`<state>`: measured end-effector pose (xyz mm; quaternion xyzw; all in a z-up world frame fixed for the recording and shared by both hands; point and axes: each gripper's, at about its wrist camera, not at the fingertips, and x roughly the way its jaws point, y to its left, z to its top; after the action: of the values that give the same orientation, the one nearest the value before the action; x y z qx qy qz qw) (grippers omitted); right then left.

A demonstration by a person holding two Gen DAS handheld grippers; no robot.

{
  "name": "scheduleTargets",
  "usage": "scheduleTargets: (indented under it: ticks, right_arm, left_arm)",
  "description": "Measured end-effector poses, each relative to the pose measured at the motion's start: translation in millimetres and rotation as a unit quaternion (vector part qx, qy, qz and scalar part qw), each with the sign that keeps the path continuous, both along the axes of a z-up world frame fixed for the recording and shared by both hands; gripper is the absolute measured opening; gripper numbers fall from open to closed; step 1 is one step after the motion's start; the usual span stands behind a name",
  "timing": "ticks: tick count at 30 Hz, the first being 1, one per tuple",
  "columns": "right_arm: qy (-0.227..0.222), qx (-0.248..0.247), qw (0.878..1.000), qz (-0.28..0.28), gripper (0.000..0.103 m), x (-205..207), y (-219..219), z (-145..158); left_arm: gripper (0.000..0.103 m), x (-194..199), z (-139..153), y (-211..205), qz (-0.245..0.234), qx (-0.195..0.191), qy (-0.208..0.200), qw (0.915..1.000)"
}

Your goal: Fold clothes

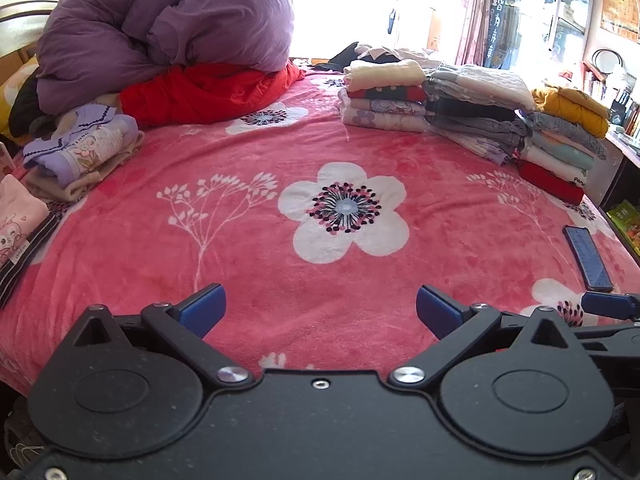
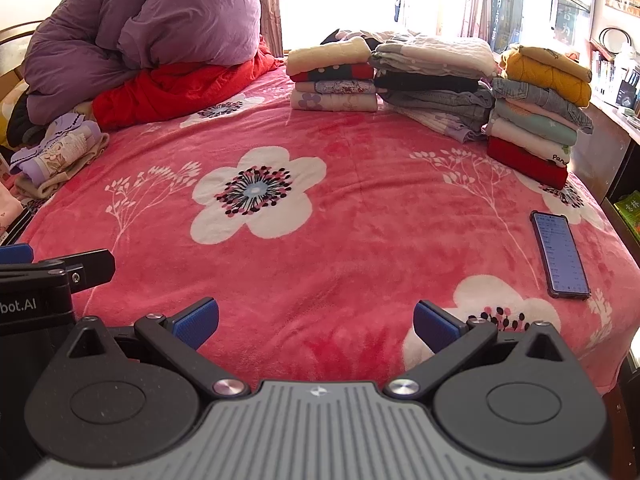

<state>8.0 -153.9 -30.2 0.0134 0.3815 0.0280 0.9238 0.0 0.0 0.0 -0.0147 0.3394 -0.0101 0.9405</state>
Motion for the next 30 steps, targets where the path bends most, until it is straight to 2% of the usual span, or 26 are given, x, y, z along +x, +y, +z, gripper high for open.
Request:
scheduleTargets:
  ticks: [30]
  right_arm:
    - [-0.006, 0.004, 1.0, -0.006, 0.103, -3.3, -4.3, 5.8]
  left_arm:
    - [0.103, -1.5, 0.5, -2.4, 0.004, -0.002, 0.002, 1.0]
